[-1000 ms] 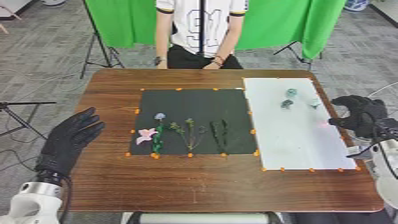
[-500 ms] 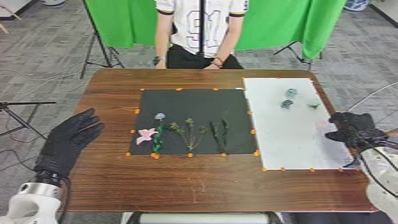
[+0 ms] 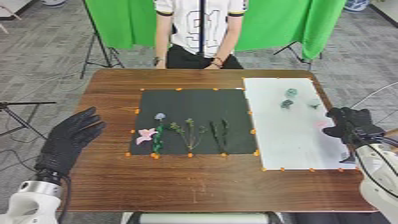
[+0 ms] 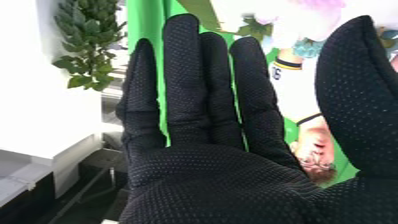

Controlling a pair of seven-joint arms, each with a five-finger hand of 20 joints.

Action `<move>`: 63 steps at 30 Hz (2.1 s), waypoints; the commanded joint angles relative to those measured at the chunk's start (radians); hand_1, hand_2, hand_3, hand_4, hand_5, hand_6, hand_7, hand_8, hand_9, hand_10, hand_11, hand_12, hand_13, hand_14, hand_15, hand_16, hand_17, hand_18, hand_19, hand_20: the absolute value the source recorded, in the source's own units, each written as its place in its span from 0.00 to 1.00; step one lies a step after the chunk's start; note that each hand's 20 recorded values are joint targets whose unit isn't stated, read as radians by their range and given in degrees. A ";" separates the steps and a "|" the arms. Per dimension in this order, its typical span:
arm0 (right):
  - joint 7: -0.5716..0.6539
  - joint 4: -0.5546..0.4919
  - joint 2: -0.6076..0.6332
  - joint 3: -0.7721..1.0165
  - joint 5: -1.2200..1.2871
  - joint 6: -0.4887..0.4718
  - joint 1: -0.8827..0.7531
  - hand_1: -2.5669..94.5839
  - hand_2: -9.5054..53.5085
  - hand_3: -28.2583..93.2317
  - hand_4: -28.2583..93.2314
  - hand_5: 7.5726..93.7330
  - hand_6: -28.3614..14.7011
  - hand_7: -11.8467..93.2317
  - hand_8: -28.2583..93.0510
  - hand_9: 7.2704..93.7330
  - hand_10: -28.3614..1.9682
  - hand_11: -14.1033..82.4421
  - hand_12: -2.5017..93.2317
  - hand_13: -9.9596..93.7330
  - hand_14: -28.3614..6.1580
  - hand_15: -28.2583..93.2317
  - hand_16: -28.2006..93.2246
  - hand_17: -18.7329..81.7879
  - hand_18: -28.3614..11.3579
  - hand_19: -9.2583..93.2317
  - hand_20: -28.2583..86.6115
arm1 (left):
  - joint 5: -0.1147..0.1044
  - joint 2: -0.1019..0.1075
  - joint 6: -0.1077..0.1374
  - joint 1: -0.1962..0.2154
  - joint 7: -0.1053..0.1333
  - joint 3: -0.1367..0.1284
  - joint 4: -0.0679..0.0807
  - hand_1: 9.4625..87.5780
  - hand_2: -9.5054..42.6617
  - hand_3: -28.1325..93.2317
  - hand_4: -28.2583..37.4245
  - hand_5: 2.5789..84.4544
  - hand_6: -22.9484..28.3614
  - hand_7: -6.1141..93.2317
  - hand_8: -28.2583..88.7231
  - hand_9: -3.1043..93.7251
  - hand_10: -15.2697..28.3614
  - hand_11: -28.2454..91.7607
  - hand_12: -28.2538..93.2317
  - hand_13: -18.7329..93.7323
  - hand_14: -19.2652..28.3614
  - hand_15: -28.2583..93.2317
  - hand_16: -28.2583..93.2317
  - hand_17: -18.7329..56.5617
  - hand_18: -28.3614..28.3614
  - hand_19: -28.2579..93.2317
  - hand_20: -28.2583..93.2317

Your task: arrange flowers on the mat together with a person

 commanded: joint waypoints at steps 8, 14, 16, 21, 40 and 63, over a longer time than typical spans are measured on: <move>-0.036 0.027 -0.006 -0.076 -0.008 -0.027 0.071 0.34 0.00 0.96 0.00 0.45 0.71 0.52 0.07 0.50 0.62 0.57 0.30 0.57 0.63 0.69 0.40 0.39 0.29 0.71 0.57 | 0.003 -0.005 -0.010 0.012 -0.009 0.001 0.003 0.25 0.21 0.83 0.14 0.46 0.56 0.24 0.16 0.38 0.67 0.46 0.34 0.41 0.75 0.55 0.22 0.16 0.86 0.63 0.31; -0.042 0.041 -0.013 -0.120 -0.018 0.079 0.095 0.46 0.03 0.91 0.00 0.53 0.73 0.63 0.20 0.68 0.70 0.48 0.51 0.68 0.67 0.71 0.48 0.43 0.32 0.74 0.58 | 0.000 -0.006 -0.006 0.015 -0.009 -0.001 0.002 0.25 0.22 0.83 0.13 0.46 0.56 0.24 0.16 0.38 0.68 0.46 0.34 0.41 0.75 0.55 0.22 0.16 0.86 0.63 0.31; -0.055 0.024 -0.016 -0.117 -0.020 0.064 0.098 0.50 0.07 0.89 0.00 0.60 0.75 0.64 0.22 0.74 0.71 0.46 0.55 0.72 0.68 0.72 0.51 0.45 0.33 0.75 0.59 | -0.001 -0.007 -0.004 0.016 -0.008 -0.003 0.002 0.25 0.22 0.83 0.13 0.46 0.56 0.24 0.16 0.38 0.68 0.46 0.34 0.41 0.75 0.54 0.22 0.16 0.86 0.63 0.31; -0.075 0.004 -0.027 -0.122 -0.025 0.052 0.115 0.52 0.06 0.89 0.00 0.65 0.76 0.63 0.22 0.80 0.74 0.45 0.57 0.75 0.68 0.74 0.50 0.47 0.33 0.76 0.60 | 0.002 -0.010 -0.008 0.011 -0.013 -0.001 0.003 0.24 0.23 0.83 0.13 0.46 0.56 0.24 0.16 0.38 0.68 0.46 0.34 0.41 0.75 0.55 0.22 0.16 0.86 0.63 0.31; -0.290 -0.026 -0.254 -0.631 0.009 0.160 0.719 0.51 0.05 0.91 0.00 0.66 0.75 0.63 0.22 0.81 0.74 0.45 0.58 0.76 0.69 0.73 0.52 0.47 0.33 0.76 0.61 | 0.001 -0.018 0.006 0.018 -0.015 0.006 0.000 0.24 0.23 0.83 0.13 0.46 0.56 0.24 0.16 0.39 0.68 0.46 0.34 0.41 0.75 0.54 0.22 0.16 0.87 0.63 0.31; -0.362 0.253 -0.599 -1.228 0.023 0.001 1.166 0.51 0.05 0.91 0.00 0.65 0.76 0.63 0.22 0.80 0.74 0.44 0.57 0.75 0.69 0.73 0.52 0.47 0.34 0.76 0.61 | 0.003 -0.001 0.001 -0.009 -0.039 0.036 0.013 0.24 0.23 0.83 0.13 0.46 0.56 0.24 0.16 0.39 0.68 0.46 0.34 0.41 0.75 0.54 0.22 0.16 0.87 0.63 0.31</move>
